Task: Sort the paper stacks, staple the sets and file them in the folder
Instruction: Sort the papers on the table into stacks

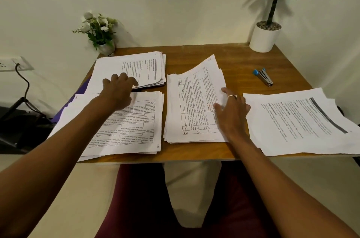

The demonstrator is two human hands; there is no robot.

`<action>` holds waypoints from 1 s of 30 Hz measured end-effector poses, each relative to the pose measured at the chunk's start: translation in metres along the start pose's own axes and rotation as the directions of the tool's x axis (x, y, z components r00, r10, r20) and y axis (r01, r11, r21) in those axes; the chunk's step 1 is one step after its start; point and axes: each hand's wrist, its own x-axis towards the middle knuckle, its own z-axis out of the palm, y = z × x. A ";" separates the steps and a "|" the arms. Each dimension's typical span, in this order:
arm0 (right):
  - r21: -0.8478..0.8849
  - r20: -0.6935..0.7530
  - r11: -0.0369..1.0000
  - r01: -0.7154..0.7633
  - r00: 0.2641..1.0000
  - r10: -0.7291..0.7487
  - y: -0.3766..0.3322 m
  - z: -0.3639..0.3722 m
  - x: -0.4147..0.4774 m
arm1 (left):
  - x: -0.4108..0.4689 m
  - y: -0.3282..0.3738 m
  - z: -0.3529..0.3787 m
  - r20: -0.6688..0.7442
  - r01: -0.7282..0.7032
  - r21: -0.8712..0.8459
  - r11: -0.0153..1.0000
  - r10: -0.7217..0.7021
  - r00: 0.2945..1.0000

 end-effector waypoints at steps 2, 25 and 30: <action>0.164 0.014 0.986 -0.039 0.999 0.037 -0.002 -0.006 0.000 | 0.000 0.013 -0.001 -0.029 -0.023 -0.109 0.994 0.020 0.999; 0.699 0.313 0.695 -0.167 0.946 -0.087 -0.018 -0.059 0.011 | -0.001 0.107 -0.026 0.098 0.126 -0.971 0.203 -0.145 0.985; 0.788 0.166 0.616 -0.015 0.968 -0.189 -0.029 -0.048 0.000 | -0.006 0.081 -0.037 0.069 0.077 -0.892 0.446 -0.034 0.997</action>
